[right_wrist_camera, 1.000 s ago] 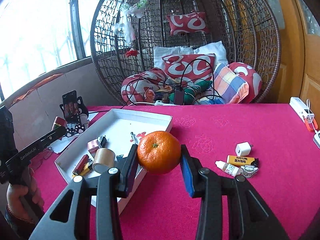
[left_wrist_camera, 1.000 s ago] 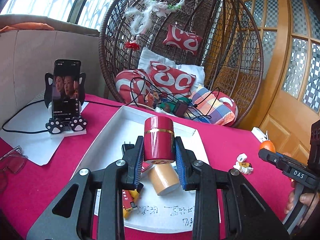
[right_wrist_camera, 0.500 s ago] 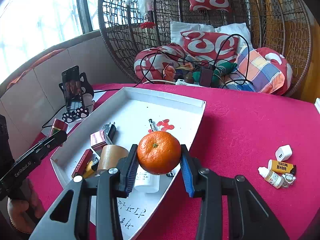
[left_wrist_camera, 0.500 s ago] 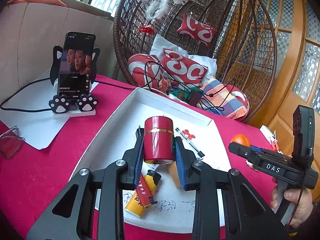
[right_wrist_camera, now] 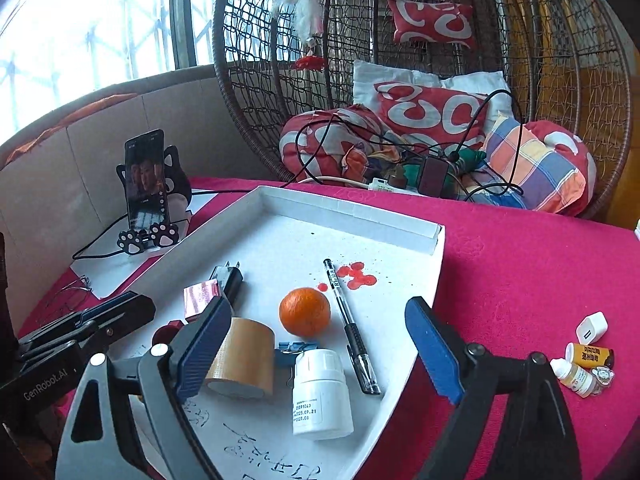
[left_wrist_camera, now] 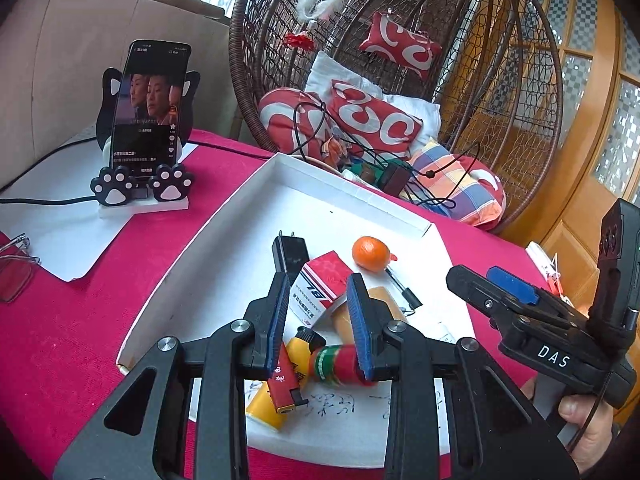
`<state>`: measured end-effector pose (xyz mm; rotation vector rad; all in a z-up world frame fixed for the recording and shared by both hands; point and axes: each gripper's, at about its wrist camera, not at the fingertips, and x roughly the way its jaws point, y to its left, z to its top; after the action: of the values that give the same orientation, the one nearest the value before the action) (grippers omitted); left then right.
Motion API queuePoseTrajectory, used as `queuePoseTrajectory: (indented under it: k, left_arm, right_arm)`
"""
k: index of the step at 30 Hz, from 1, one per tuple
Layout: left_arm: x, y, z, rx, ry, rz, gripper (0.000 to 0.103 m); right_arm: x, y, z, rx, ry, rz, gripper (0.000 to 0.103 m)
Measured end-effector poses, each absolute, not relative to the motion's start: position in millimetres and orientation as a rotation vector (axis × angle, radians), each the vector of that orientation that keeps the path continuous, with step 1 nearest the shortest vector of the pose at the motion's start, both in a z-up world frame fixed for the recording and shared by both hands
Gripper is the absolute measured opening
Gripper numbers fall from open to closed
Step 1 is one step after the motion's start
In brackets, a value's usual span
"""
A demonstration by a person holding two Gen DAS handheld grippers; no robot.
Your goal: Organize rigid objects
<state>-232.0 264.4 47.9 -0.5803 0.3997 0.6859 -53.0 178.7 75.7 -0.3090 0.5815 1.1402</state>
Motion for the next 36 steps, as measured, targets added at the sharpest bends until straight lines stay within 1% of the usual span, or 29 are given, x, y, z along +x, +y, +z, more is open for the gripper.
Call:
queuePoseTrajectory:
  k: [2, 3, 4, 5, 6, 12, 20, 24, 27, 29, 32, 36]
  left_arm:
    - [-232.5, 262.8, 50.0, -0.572, 0.395, 0.695, 0.054]
    - [-232.9, 261.8, 50.9, -0.565, 0.392, 0.699, 0.078]
    - [-232.2, 260.4, 51.7, -0.556, 0.391, 0.7, 0.092]
    - [-230.8, 258.9, 51.9, -0.543, 0.396, 0.704, 0.096]
    - [-229.1, 257.4, 51.8, -0.529, 0.404, 0.713, 0.102]
    - [-221.8, 248.7, 52.4, -0.488, 0.418, 0.719, 0.103]
    - [-214.9, 236.0, 59.7, -0.455, 0.396, 0.677, 0.103]
    - [-215.8, 217.8, 67.3, -0.453, 0.325, 0.641, 0.103]
    - [-207.6, 190.9, 74.4, -0.427, 0.274, 0.535, 0.103]
    - [-197.7, 170.8, 78.2, -0.407, 0.253, 0.443, 0.103]
    - [-180.3, 144.8, 76.8, -0.372, 0.269, 0.346, 0.103]
    - [-157.5, 122.2, 68.8, -0.342, 0.354, 0.276, 0.103]
  right_arm:
    - [-50.4, 170.6, 76.8, -0.27, 0.591, 1.146, 0.091]
    - [-49.6, 166.2, 77.3, -0.253, 0.592, 1.146, 0.094]
    - [-48.9, 161.0, 78.0, -0.239, 0.588, 1.141, 0.101]
    - [-48.6, 155.6, 78.8, -0.224, 0.579, 1.137, 0.103]
    - [-48.5, 150.0, 79.6, -0.21, 0.572, 1.135, 0.103]
    - [-39.5, 119.8, 85.9, -0.149, 0.553, 1.104, 0.103]
    - [1.5, 74.5, 86.3, -0.026, 0.585, 0.985, 0.103]
    - [30.7, 40.8, 85.6, 0.056, 0.568, 0.847, 0.103]
    - [61.5, 8.2, 87.7, 0.176, 0.579, 0.757, 0.103]
    - [76.9, -6.9, 89.7, 0.192, 0.59, 0.698, 0.103]
    - [91.5, -16.1, 87.9, 0.13, 0.624, 0.611, 0.103]
    - [102.8, -23.7, 73.4, 0.111, 0.702, 0.607, 0.103]
